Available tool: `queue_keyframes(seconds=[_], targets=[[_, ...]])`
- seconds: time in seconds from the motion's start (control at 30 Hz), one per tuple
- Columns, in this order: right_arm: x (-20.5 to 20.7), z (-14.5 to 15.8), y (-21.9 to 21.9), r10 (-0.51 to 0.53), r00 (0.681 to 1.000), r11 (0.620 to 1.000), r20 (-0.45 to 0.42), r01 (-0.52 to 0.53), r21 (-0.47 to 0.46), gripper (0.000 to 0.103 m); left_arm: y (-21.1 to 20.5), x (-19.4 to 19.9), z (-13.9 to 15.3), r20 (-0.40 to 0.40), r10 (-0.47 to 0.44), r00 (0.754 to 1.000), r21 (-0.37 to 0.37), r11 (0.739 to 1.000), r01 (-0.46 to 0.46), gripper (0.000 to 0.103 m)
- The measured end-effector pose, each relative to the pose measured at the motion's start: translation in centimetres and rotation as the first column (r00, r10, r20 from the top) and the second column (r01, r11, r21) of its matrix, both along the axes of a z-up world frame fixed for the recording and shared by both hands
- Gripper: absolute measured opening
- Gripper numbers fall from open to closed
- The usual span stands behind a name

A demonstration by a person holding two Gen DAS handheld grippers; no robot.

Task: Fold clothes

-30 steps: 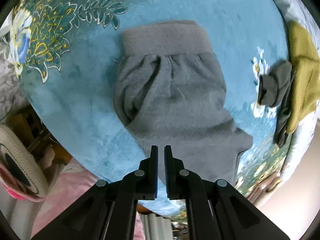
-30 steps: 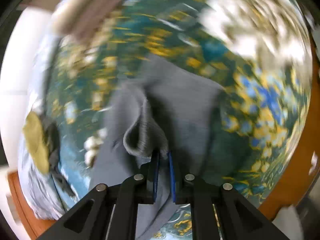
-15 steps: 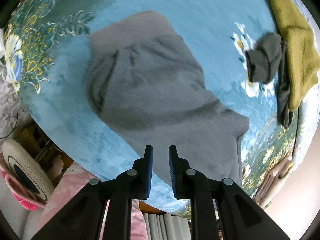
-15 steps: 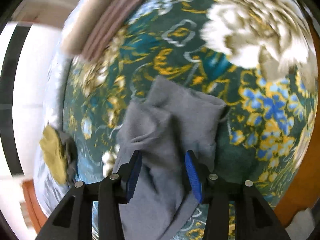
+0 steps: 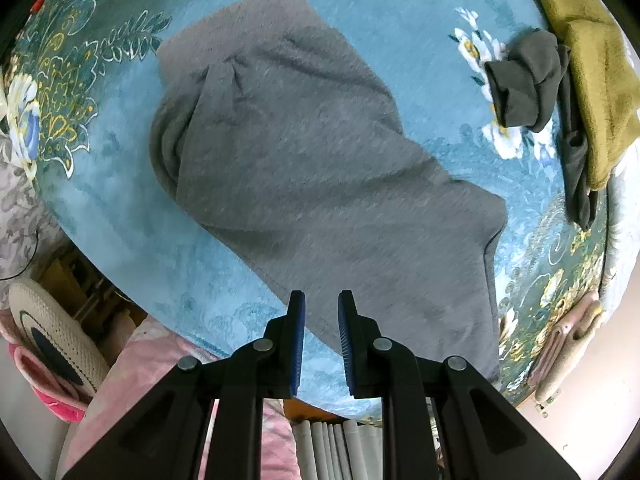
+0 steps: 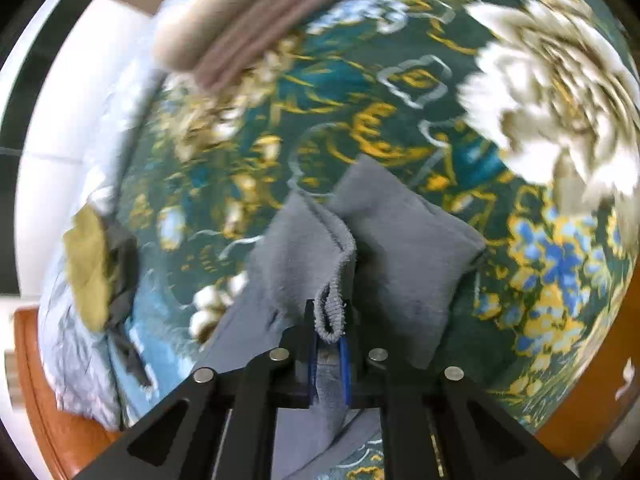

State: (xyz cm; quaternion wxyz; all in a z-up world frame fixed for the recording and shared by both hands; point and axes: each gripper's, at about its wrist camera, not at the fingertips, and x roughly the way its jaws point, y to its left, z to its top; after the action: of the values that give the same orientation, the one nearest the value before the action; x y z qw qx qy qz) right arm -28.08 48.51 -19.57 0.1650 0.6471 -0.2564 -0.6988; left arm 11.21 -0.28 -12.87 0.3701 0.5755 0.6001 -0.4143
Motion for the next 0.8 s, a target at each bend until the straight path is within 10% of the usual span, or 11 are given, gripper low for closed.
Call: queue_keyframes(seconds=[0.13,0.43,0.57,0.8], targets=[[-0.2,1.9,4.1,-0.093,0.993,0.995,-0.080,0.088,-0.055,0.008,0.4,-0.6,0.0,-0.012,-0.021,1.000,-0.002,1.000,0.021,0.016],[0.4,-5.4,8.2,-0.240,0.960,0.968,0.146,0.249,-0.042,0.013,1.0,-0.6,-0.3,0.011,-0.039,0.999,0.008,0.999,0.038,0.017],[0.5,-5.1,8.6,-0.225,0.967,0.973,0.123,0.230,-0.022,0.047,1.1,-0.7,-0.2,0.013,-0.033,0.999,0.002,0.999,0.033,0.026],[0.4,-7.5,8.7,-0.282,0.939,0.946,0.197,0.306,-0.106,0.047,1.7,-1.3,0.2,0.010,-0.065,0.998,-0.005,0.998,0.065,0.026]])
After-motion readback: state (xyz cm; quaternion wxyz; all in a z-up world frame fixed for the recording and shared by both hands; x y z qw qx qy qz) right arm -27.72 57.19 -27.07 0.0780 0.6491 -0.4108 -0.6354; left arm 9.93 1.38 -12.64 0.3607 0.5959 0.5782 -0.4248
